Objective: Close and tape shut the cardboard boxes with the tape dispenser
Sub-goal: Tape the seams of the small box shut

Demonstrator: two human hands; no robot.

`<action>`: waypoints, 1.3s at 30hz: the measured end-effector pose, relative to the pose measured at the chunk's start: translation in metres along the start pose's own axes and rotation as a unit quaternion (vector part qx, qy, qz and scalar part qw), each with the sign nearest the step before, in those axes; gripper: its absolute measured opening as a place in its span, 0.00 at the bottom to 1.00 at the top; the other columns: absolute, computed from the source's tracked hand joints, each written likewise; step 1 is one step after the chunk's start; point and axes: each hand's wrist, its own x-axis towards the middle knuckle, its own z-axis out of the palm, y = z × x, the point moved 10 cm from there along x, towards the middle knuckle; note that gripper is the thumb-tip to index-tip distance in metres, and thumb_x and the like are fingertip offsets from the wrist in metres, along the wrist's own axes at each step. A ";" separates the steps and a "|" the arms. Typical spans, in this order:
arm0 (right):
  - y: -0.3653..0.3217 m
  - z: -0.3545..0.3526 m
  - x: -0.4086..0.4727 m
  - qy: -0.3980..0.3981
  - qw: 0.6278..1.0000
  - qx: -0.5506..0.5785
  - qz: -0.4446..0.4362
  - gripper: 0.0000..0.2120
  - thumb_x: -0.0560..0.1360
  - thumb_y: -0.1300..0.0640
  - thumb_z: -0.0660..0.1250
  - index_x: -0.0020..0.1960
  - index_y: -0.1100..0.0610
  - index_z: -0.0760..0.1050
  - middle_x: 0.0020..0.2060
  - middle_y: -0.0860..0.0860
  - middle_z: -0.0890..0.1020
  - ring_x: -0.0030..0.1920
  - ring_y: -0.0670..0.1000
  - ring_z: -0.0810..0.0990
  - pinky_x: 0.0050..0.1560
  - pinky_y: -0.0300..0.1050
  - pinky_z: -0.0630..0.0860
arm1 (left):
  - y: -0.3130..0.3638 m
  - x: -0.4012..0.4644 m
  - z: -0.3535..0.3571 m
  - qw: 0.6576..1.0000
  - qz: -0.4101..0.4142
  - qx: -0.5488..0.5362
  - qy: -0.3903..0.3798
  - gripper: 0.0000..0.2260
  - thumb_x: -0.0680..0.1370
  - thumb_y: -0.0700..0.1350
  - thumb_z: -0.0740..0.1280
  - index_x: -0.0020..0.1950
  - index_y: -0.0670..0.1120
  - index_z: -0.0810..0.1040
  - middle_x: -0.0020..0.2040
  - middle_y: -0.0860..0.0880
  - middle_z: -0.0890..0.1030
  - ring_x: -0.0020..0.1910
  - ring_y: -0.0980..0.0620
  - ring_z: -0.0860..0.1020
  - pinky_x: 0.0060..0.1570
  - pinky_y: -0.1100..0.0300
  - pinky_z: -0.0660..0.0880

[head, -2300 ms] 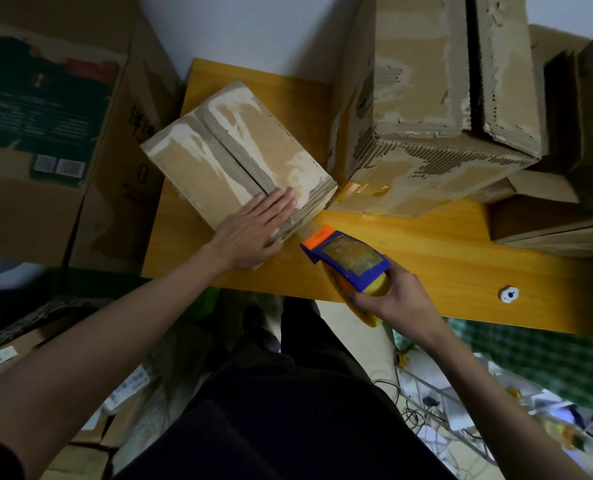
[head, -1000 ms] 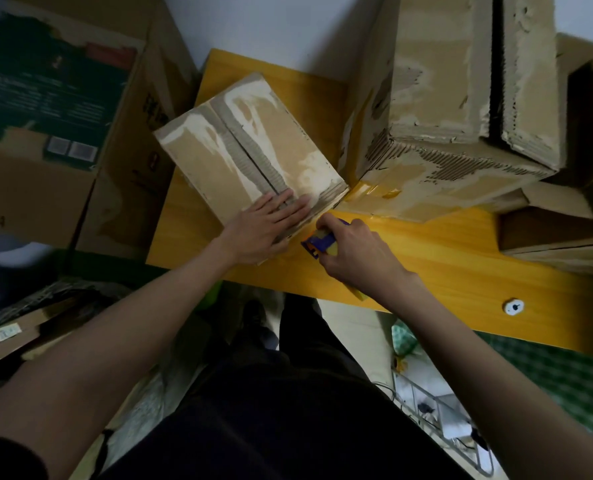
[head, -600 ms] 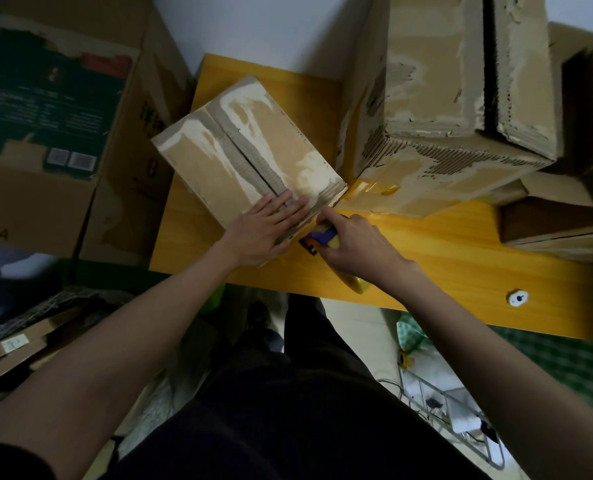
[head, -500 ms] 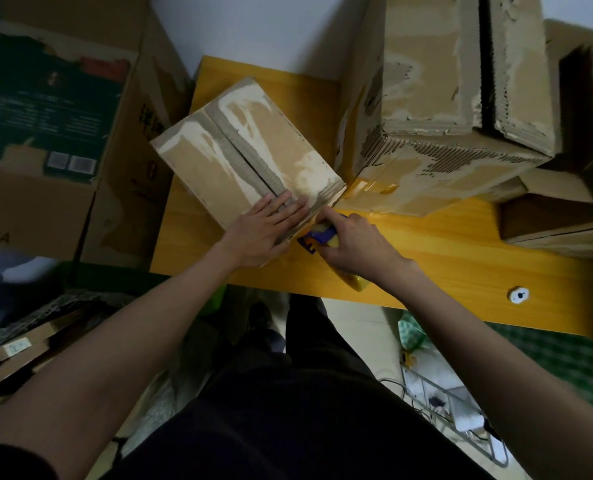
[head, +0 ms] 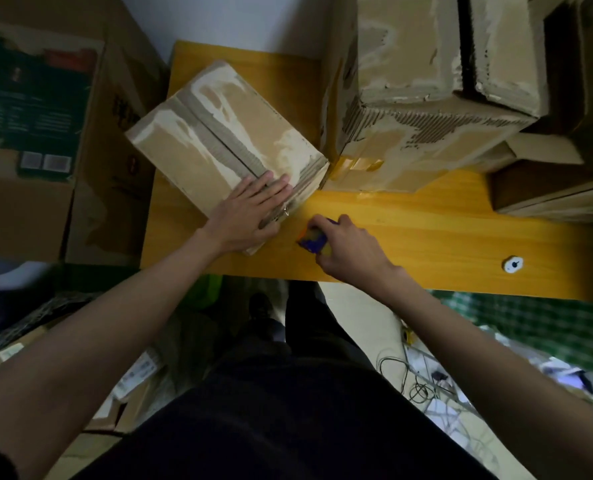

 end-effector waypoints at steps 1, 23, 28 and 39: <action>0.001 -0.002 0.002 0.005 1.000 0.010 0.002 0.22 0.76 0.53 0.67 0.68 0.46 0.67 0.50 0.54 0.69 0.38 0.61 0.72 0.37 0.50 0.71 | 0.000 0.001 -0.004 0.999 -0.021 -0.030 0.011 0.29 0.83 0.61 0.49 0.83 0.52 0.53 0.83 0.53 0.51 0.82 0.51 0.47 0.80 0.46 0.47; 0.072 -0.033 -0.064 0.192 0.909 0.368 0.021 0.23 0.74 0.58 0.76 0.66 0.48 0.72 0.57 0.45 0.80 0.54 0.43 0.79 0.50 0.34 0.75 | 0.014 0.038 0.006 0.982 -0.174 0.078 -0.003 0.41 0.83 0.53 0.62 0.81 0.39 0.37 0.82 0.39 0.38 0.81 0.41 0.39 0.80 0.46 0.48; 0.073 -0.034 -0.075 0.192 0.841 0.505 0.014 0.24 0.74 0.63 0.74 0.68 0.53 0.72 0.57 0.35 0.78 0.58 0.43 0.79 0.54 0.35 0.76 | 0.018 0.011 0.010 0.987 -0.104 0.119 -0.013 0.38 0.83 0.55 0.56 0.81 0.39 0.38 0.82 0.40 0.38 0.81 0.42 0.40 0.80 0.47 0.47; 0.048 -0.044 -0.070 0.182 0.817 0.546 -0.031 0.25 0.74 0.65 0.74 0.68 0.54 0.73 0.62 0.45 0.78 0.62 0.49 0.78 0.57 0.40 0.77 | 0.023 -0.017 0.012 0.992 -0.023 0.124 -0.018 0.35 0.84 0.56 0.52 0.82 0.41 0.38 0.82 0.41 0.41 0.81 0.43 0.41 0.80 0.47 0.48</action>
